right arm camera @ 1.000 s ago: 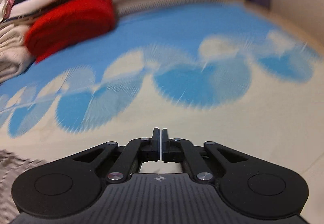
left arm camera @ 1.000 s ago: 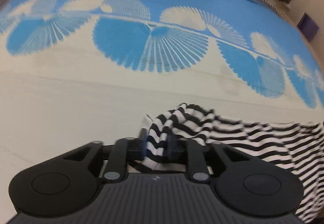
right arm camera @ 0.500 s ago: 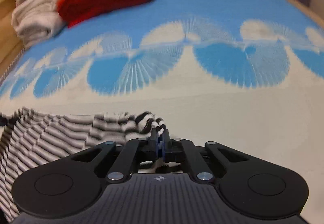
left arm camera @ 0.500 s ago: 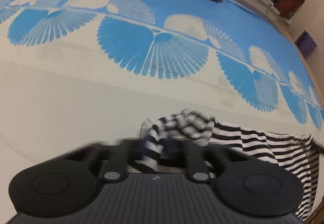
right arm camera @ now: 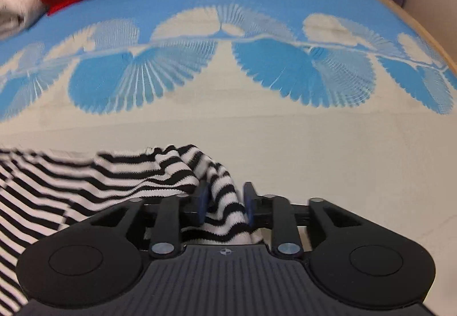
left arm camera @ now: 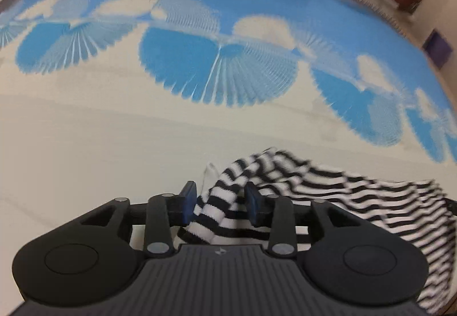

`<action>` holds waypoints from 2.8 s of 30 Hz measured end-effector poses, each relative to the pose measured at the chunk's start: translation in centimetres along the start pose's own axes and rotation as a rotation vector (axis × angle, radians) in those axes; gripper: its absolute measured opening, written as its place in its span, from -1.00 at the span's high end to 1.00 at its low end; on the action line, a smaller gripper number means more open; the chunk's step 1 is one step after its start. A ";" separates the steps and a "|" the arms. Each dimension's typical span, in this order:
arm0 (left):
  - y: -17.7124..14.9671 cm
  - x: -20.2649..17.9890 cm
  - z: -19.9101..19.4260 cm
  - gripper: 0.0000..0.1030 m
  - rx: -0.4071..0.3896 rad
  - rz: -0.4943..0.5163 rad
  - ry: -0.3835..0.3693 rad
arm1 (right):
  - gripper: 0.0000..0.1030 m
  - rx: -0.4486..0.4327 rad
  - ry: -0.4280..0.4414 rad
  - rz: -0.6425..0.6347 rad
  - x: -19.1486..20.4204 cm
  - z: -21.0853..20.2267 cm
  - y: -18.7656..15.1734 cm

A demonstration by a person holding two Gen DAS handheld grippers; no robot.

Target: Fold small clothes

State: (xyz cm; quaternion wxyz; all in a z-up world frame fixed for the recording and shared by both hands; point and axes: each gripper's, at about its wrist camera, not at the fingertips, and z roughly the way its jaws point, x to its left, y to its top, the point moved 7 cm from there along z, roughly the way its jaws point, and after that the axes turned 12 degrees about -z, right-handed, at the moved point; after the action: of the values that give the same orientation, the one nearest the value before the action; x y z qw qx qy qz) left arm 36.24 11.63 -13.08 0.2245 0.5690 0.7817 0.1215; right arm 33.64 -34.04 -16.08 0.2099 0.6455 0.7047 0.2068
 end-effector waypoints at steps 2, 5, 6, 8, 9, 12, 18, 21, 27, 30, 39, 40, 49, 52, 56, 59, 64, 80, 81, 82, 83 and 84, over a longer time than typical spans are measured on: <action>-0.2 0.1 -2.0 0.23 0.001 0.000 -0.053 | 0.18 -0.038 0.028 0.041 -0.7 -2.0 -0.1; -1.1 1.0 -5.3 0.23 0.015 0.013 -0.054 | 0.13 -0.072 0.070 0.045 -1.6 -6.0 -1.1; -1.7 1.3 -6.3 0.23 0.024 0.021 -0.047 | 0.10 -0.075 0.084 0.053 -2.0 -7.4 -1.7; -3.0 2.2 -7.8 0.23 0.043 0.031 -0.053 | -0.02 -0.077 0.126 0.075 -2.5 -9.5 -2.9; -3.9 2.8 -8.5 0.21 0.056 0.025 -0.064 | -0.05 -0.072 0.151 0.082 -2.5 -10.3 -3.8; -7.1 5.4 -8.8 0.20 0.102 -0.044 -0.081 | -0.08 -0.038 0.193 0.097 -2.1 -11.6 -7.1; -9.5 8.7 -7.3 0.20 0.218 -0.121 -0.072 | -0.05 0.057 0.189 0.171 -2.4 -10.9 -11.4; -10.1 10.0 -6.6 0.20 0.264 -0.145 -0.048 | -0.05 0.130 0.169 0.145 -2.4 -9.9 -12.8; -11.1 10.5 -6.4 0.24 0.313 -0.142 -0.067 | -0.03 0.186 0.180 0.079 -1.4 -9.3 -15.0; -11.3 9.8 -6.5 0.65 0.315 -0.119 -0.098 | 0.71 0.173 0.230 0.073 -0.9 -9.8 -15.0; -10.8 11.5 -7.5 1.00 0.269 -0.136 -0.033 | 0.89 0.049 0.200 0.191 -4.5 -12.3 -13.9; -11.5 11.4 -6.9 0.99 0.303 -0.108 0.011 | 0.91 0.111 0.186 0.180 -4.4 -11.3 -14.7; -9.8 8.1 -8.4 0.74 0.144 -0.015 -0.022 | 0.92 0.049 0.026 0.068 -4.2 -11.8 -14.0; -9.5 5.7 -9.1 0.74 0.113 0.007 -0.148 | 0.72 -0.075 0.126 0.077 -3.3 -13.3 -12.5; -10.9 1.0 -7.9 0.65 0.133 0.140 -0.174 | 0.18 -0.067 0.246 -0.023 0.2 -12.7 -12.3; -12.4 -0.5 -5.7 0.38 0.188 0.214 -0.108 | 0.11 0.113 0.189 -0.135 2.0 -9.7 -14.3; -12.4 0.9 -3.9 0.14 0.223 0.163 0.003 | 0.04 0.170 0.125 -0.176 2.7 -8.6 -14.3; -11.4 -1.0 -10.3 0.14 -0.072 0.178 -0.092 | -0.06 -0.329 -0.059 -0.008 -2.4 -18.4 -7.7; -11.5 -0.8 -10.9 0.14 -0.084 0.161 -0.094 | -0.06 -0.328 -0.062 -0.005 -2.4 -18.2 -7.8; -11.7 -0.6 -11.4 0.14 -0.091 0.144 -0.095 | -0.06 -0.323 -0.066 -0.009 -2.1 -18.1 -7.9; -12.0 -0.5 -11.7 0.14 -0.094 0.130 -0.096 | -0.06 -0.317 -0.064 -0.015 -1.8 -17.8 -7.9; -12.5 -0.4 -12.1 0.15 -0.096 0.120 -0.097 | -0.06 -0.311 -0.059 -0.023 -1.6 -17.6 -7.9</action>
State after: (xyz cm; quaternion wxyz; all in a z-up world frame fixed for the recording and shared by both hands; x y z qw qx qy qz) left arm 20.04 8.02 -8.04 0.2813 0.6085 0.7278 0.1445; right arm 17.40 -36.68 -5.93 0.3302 0.6029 0.6650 0.2921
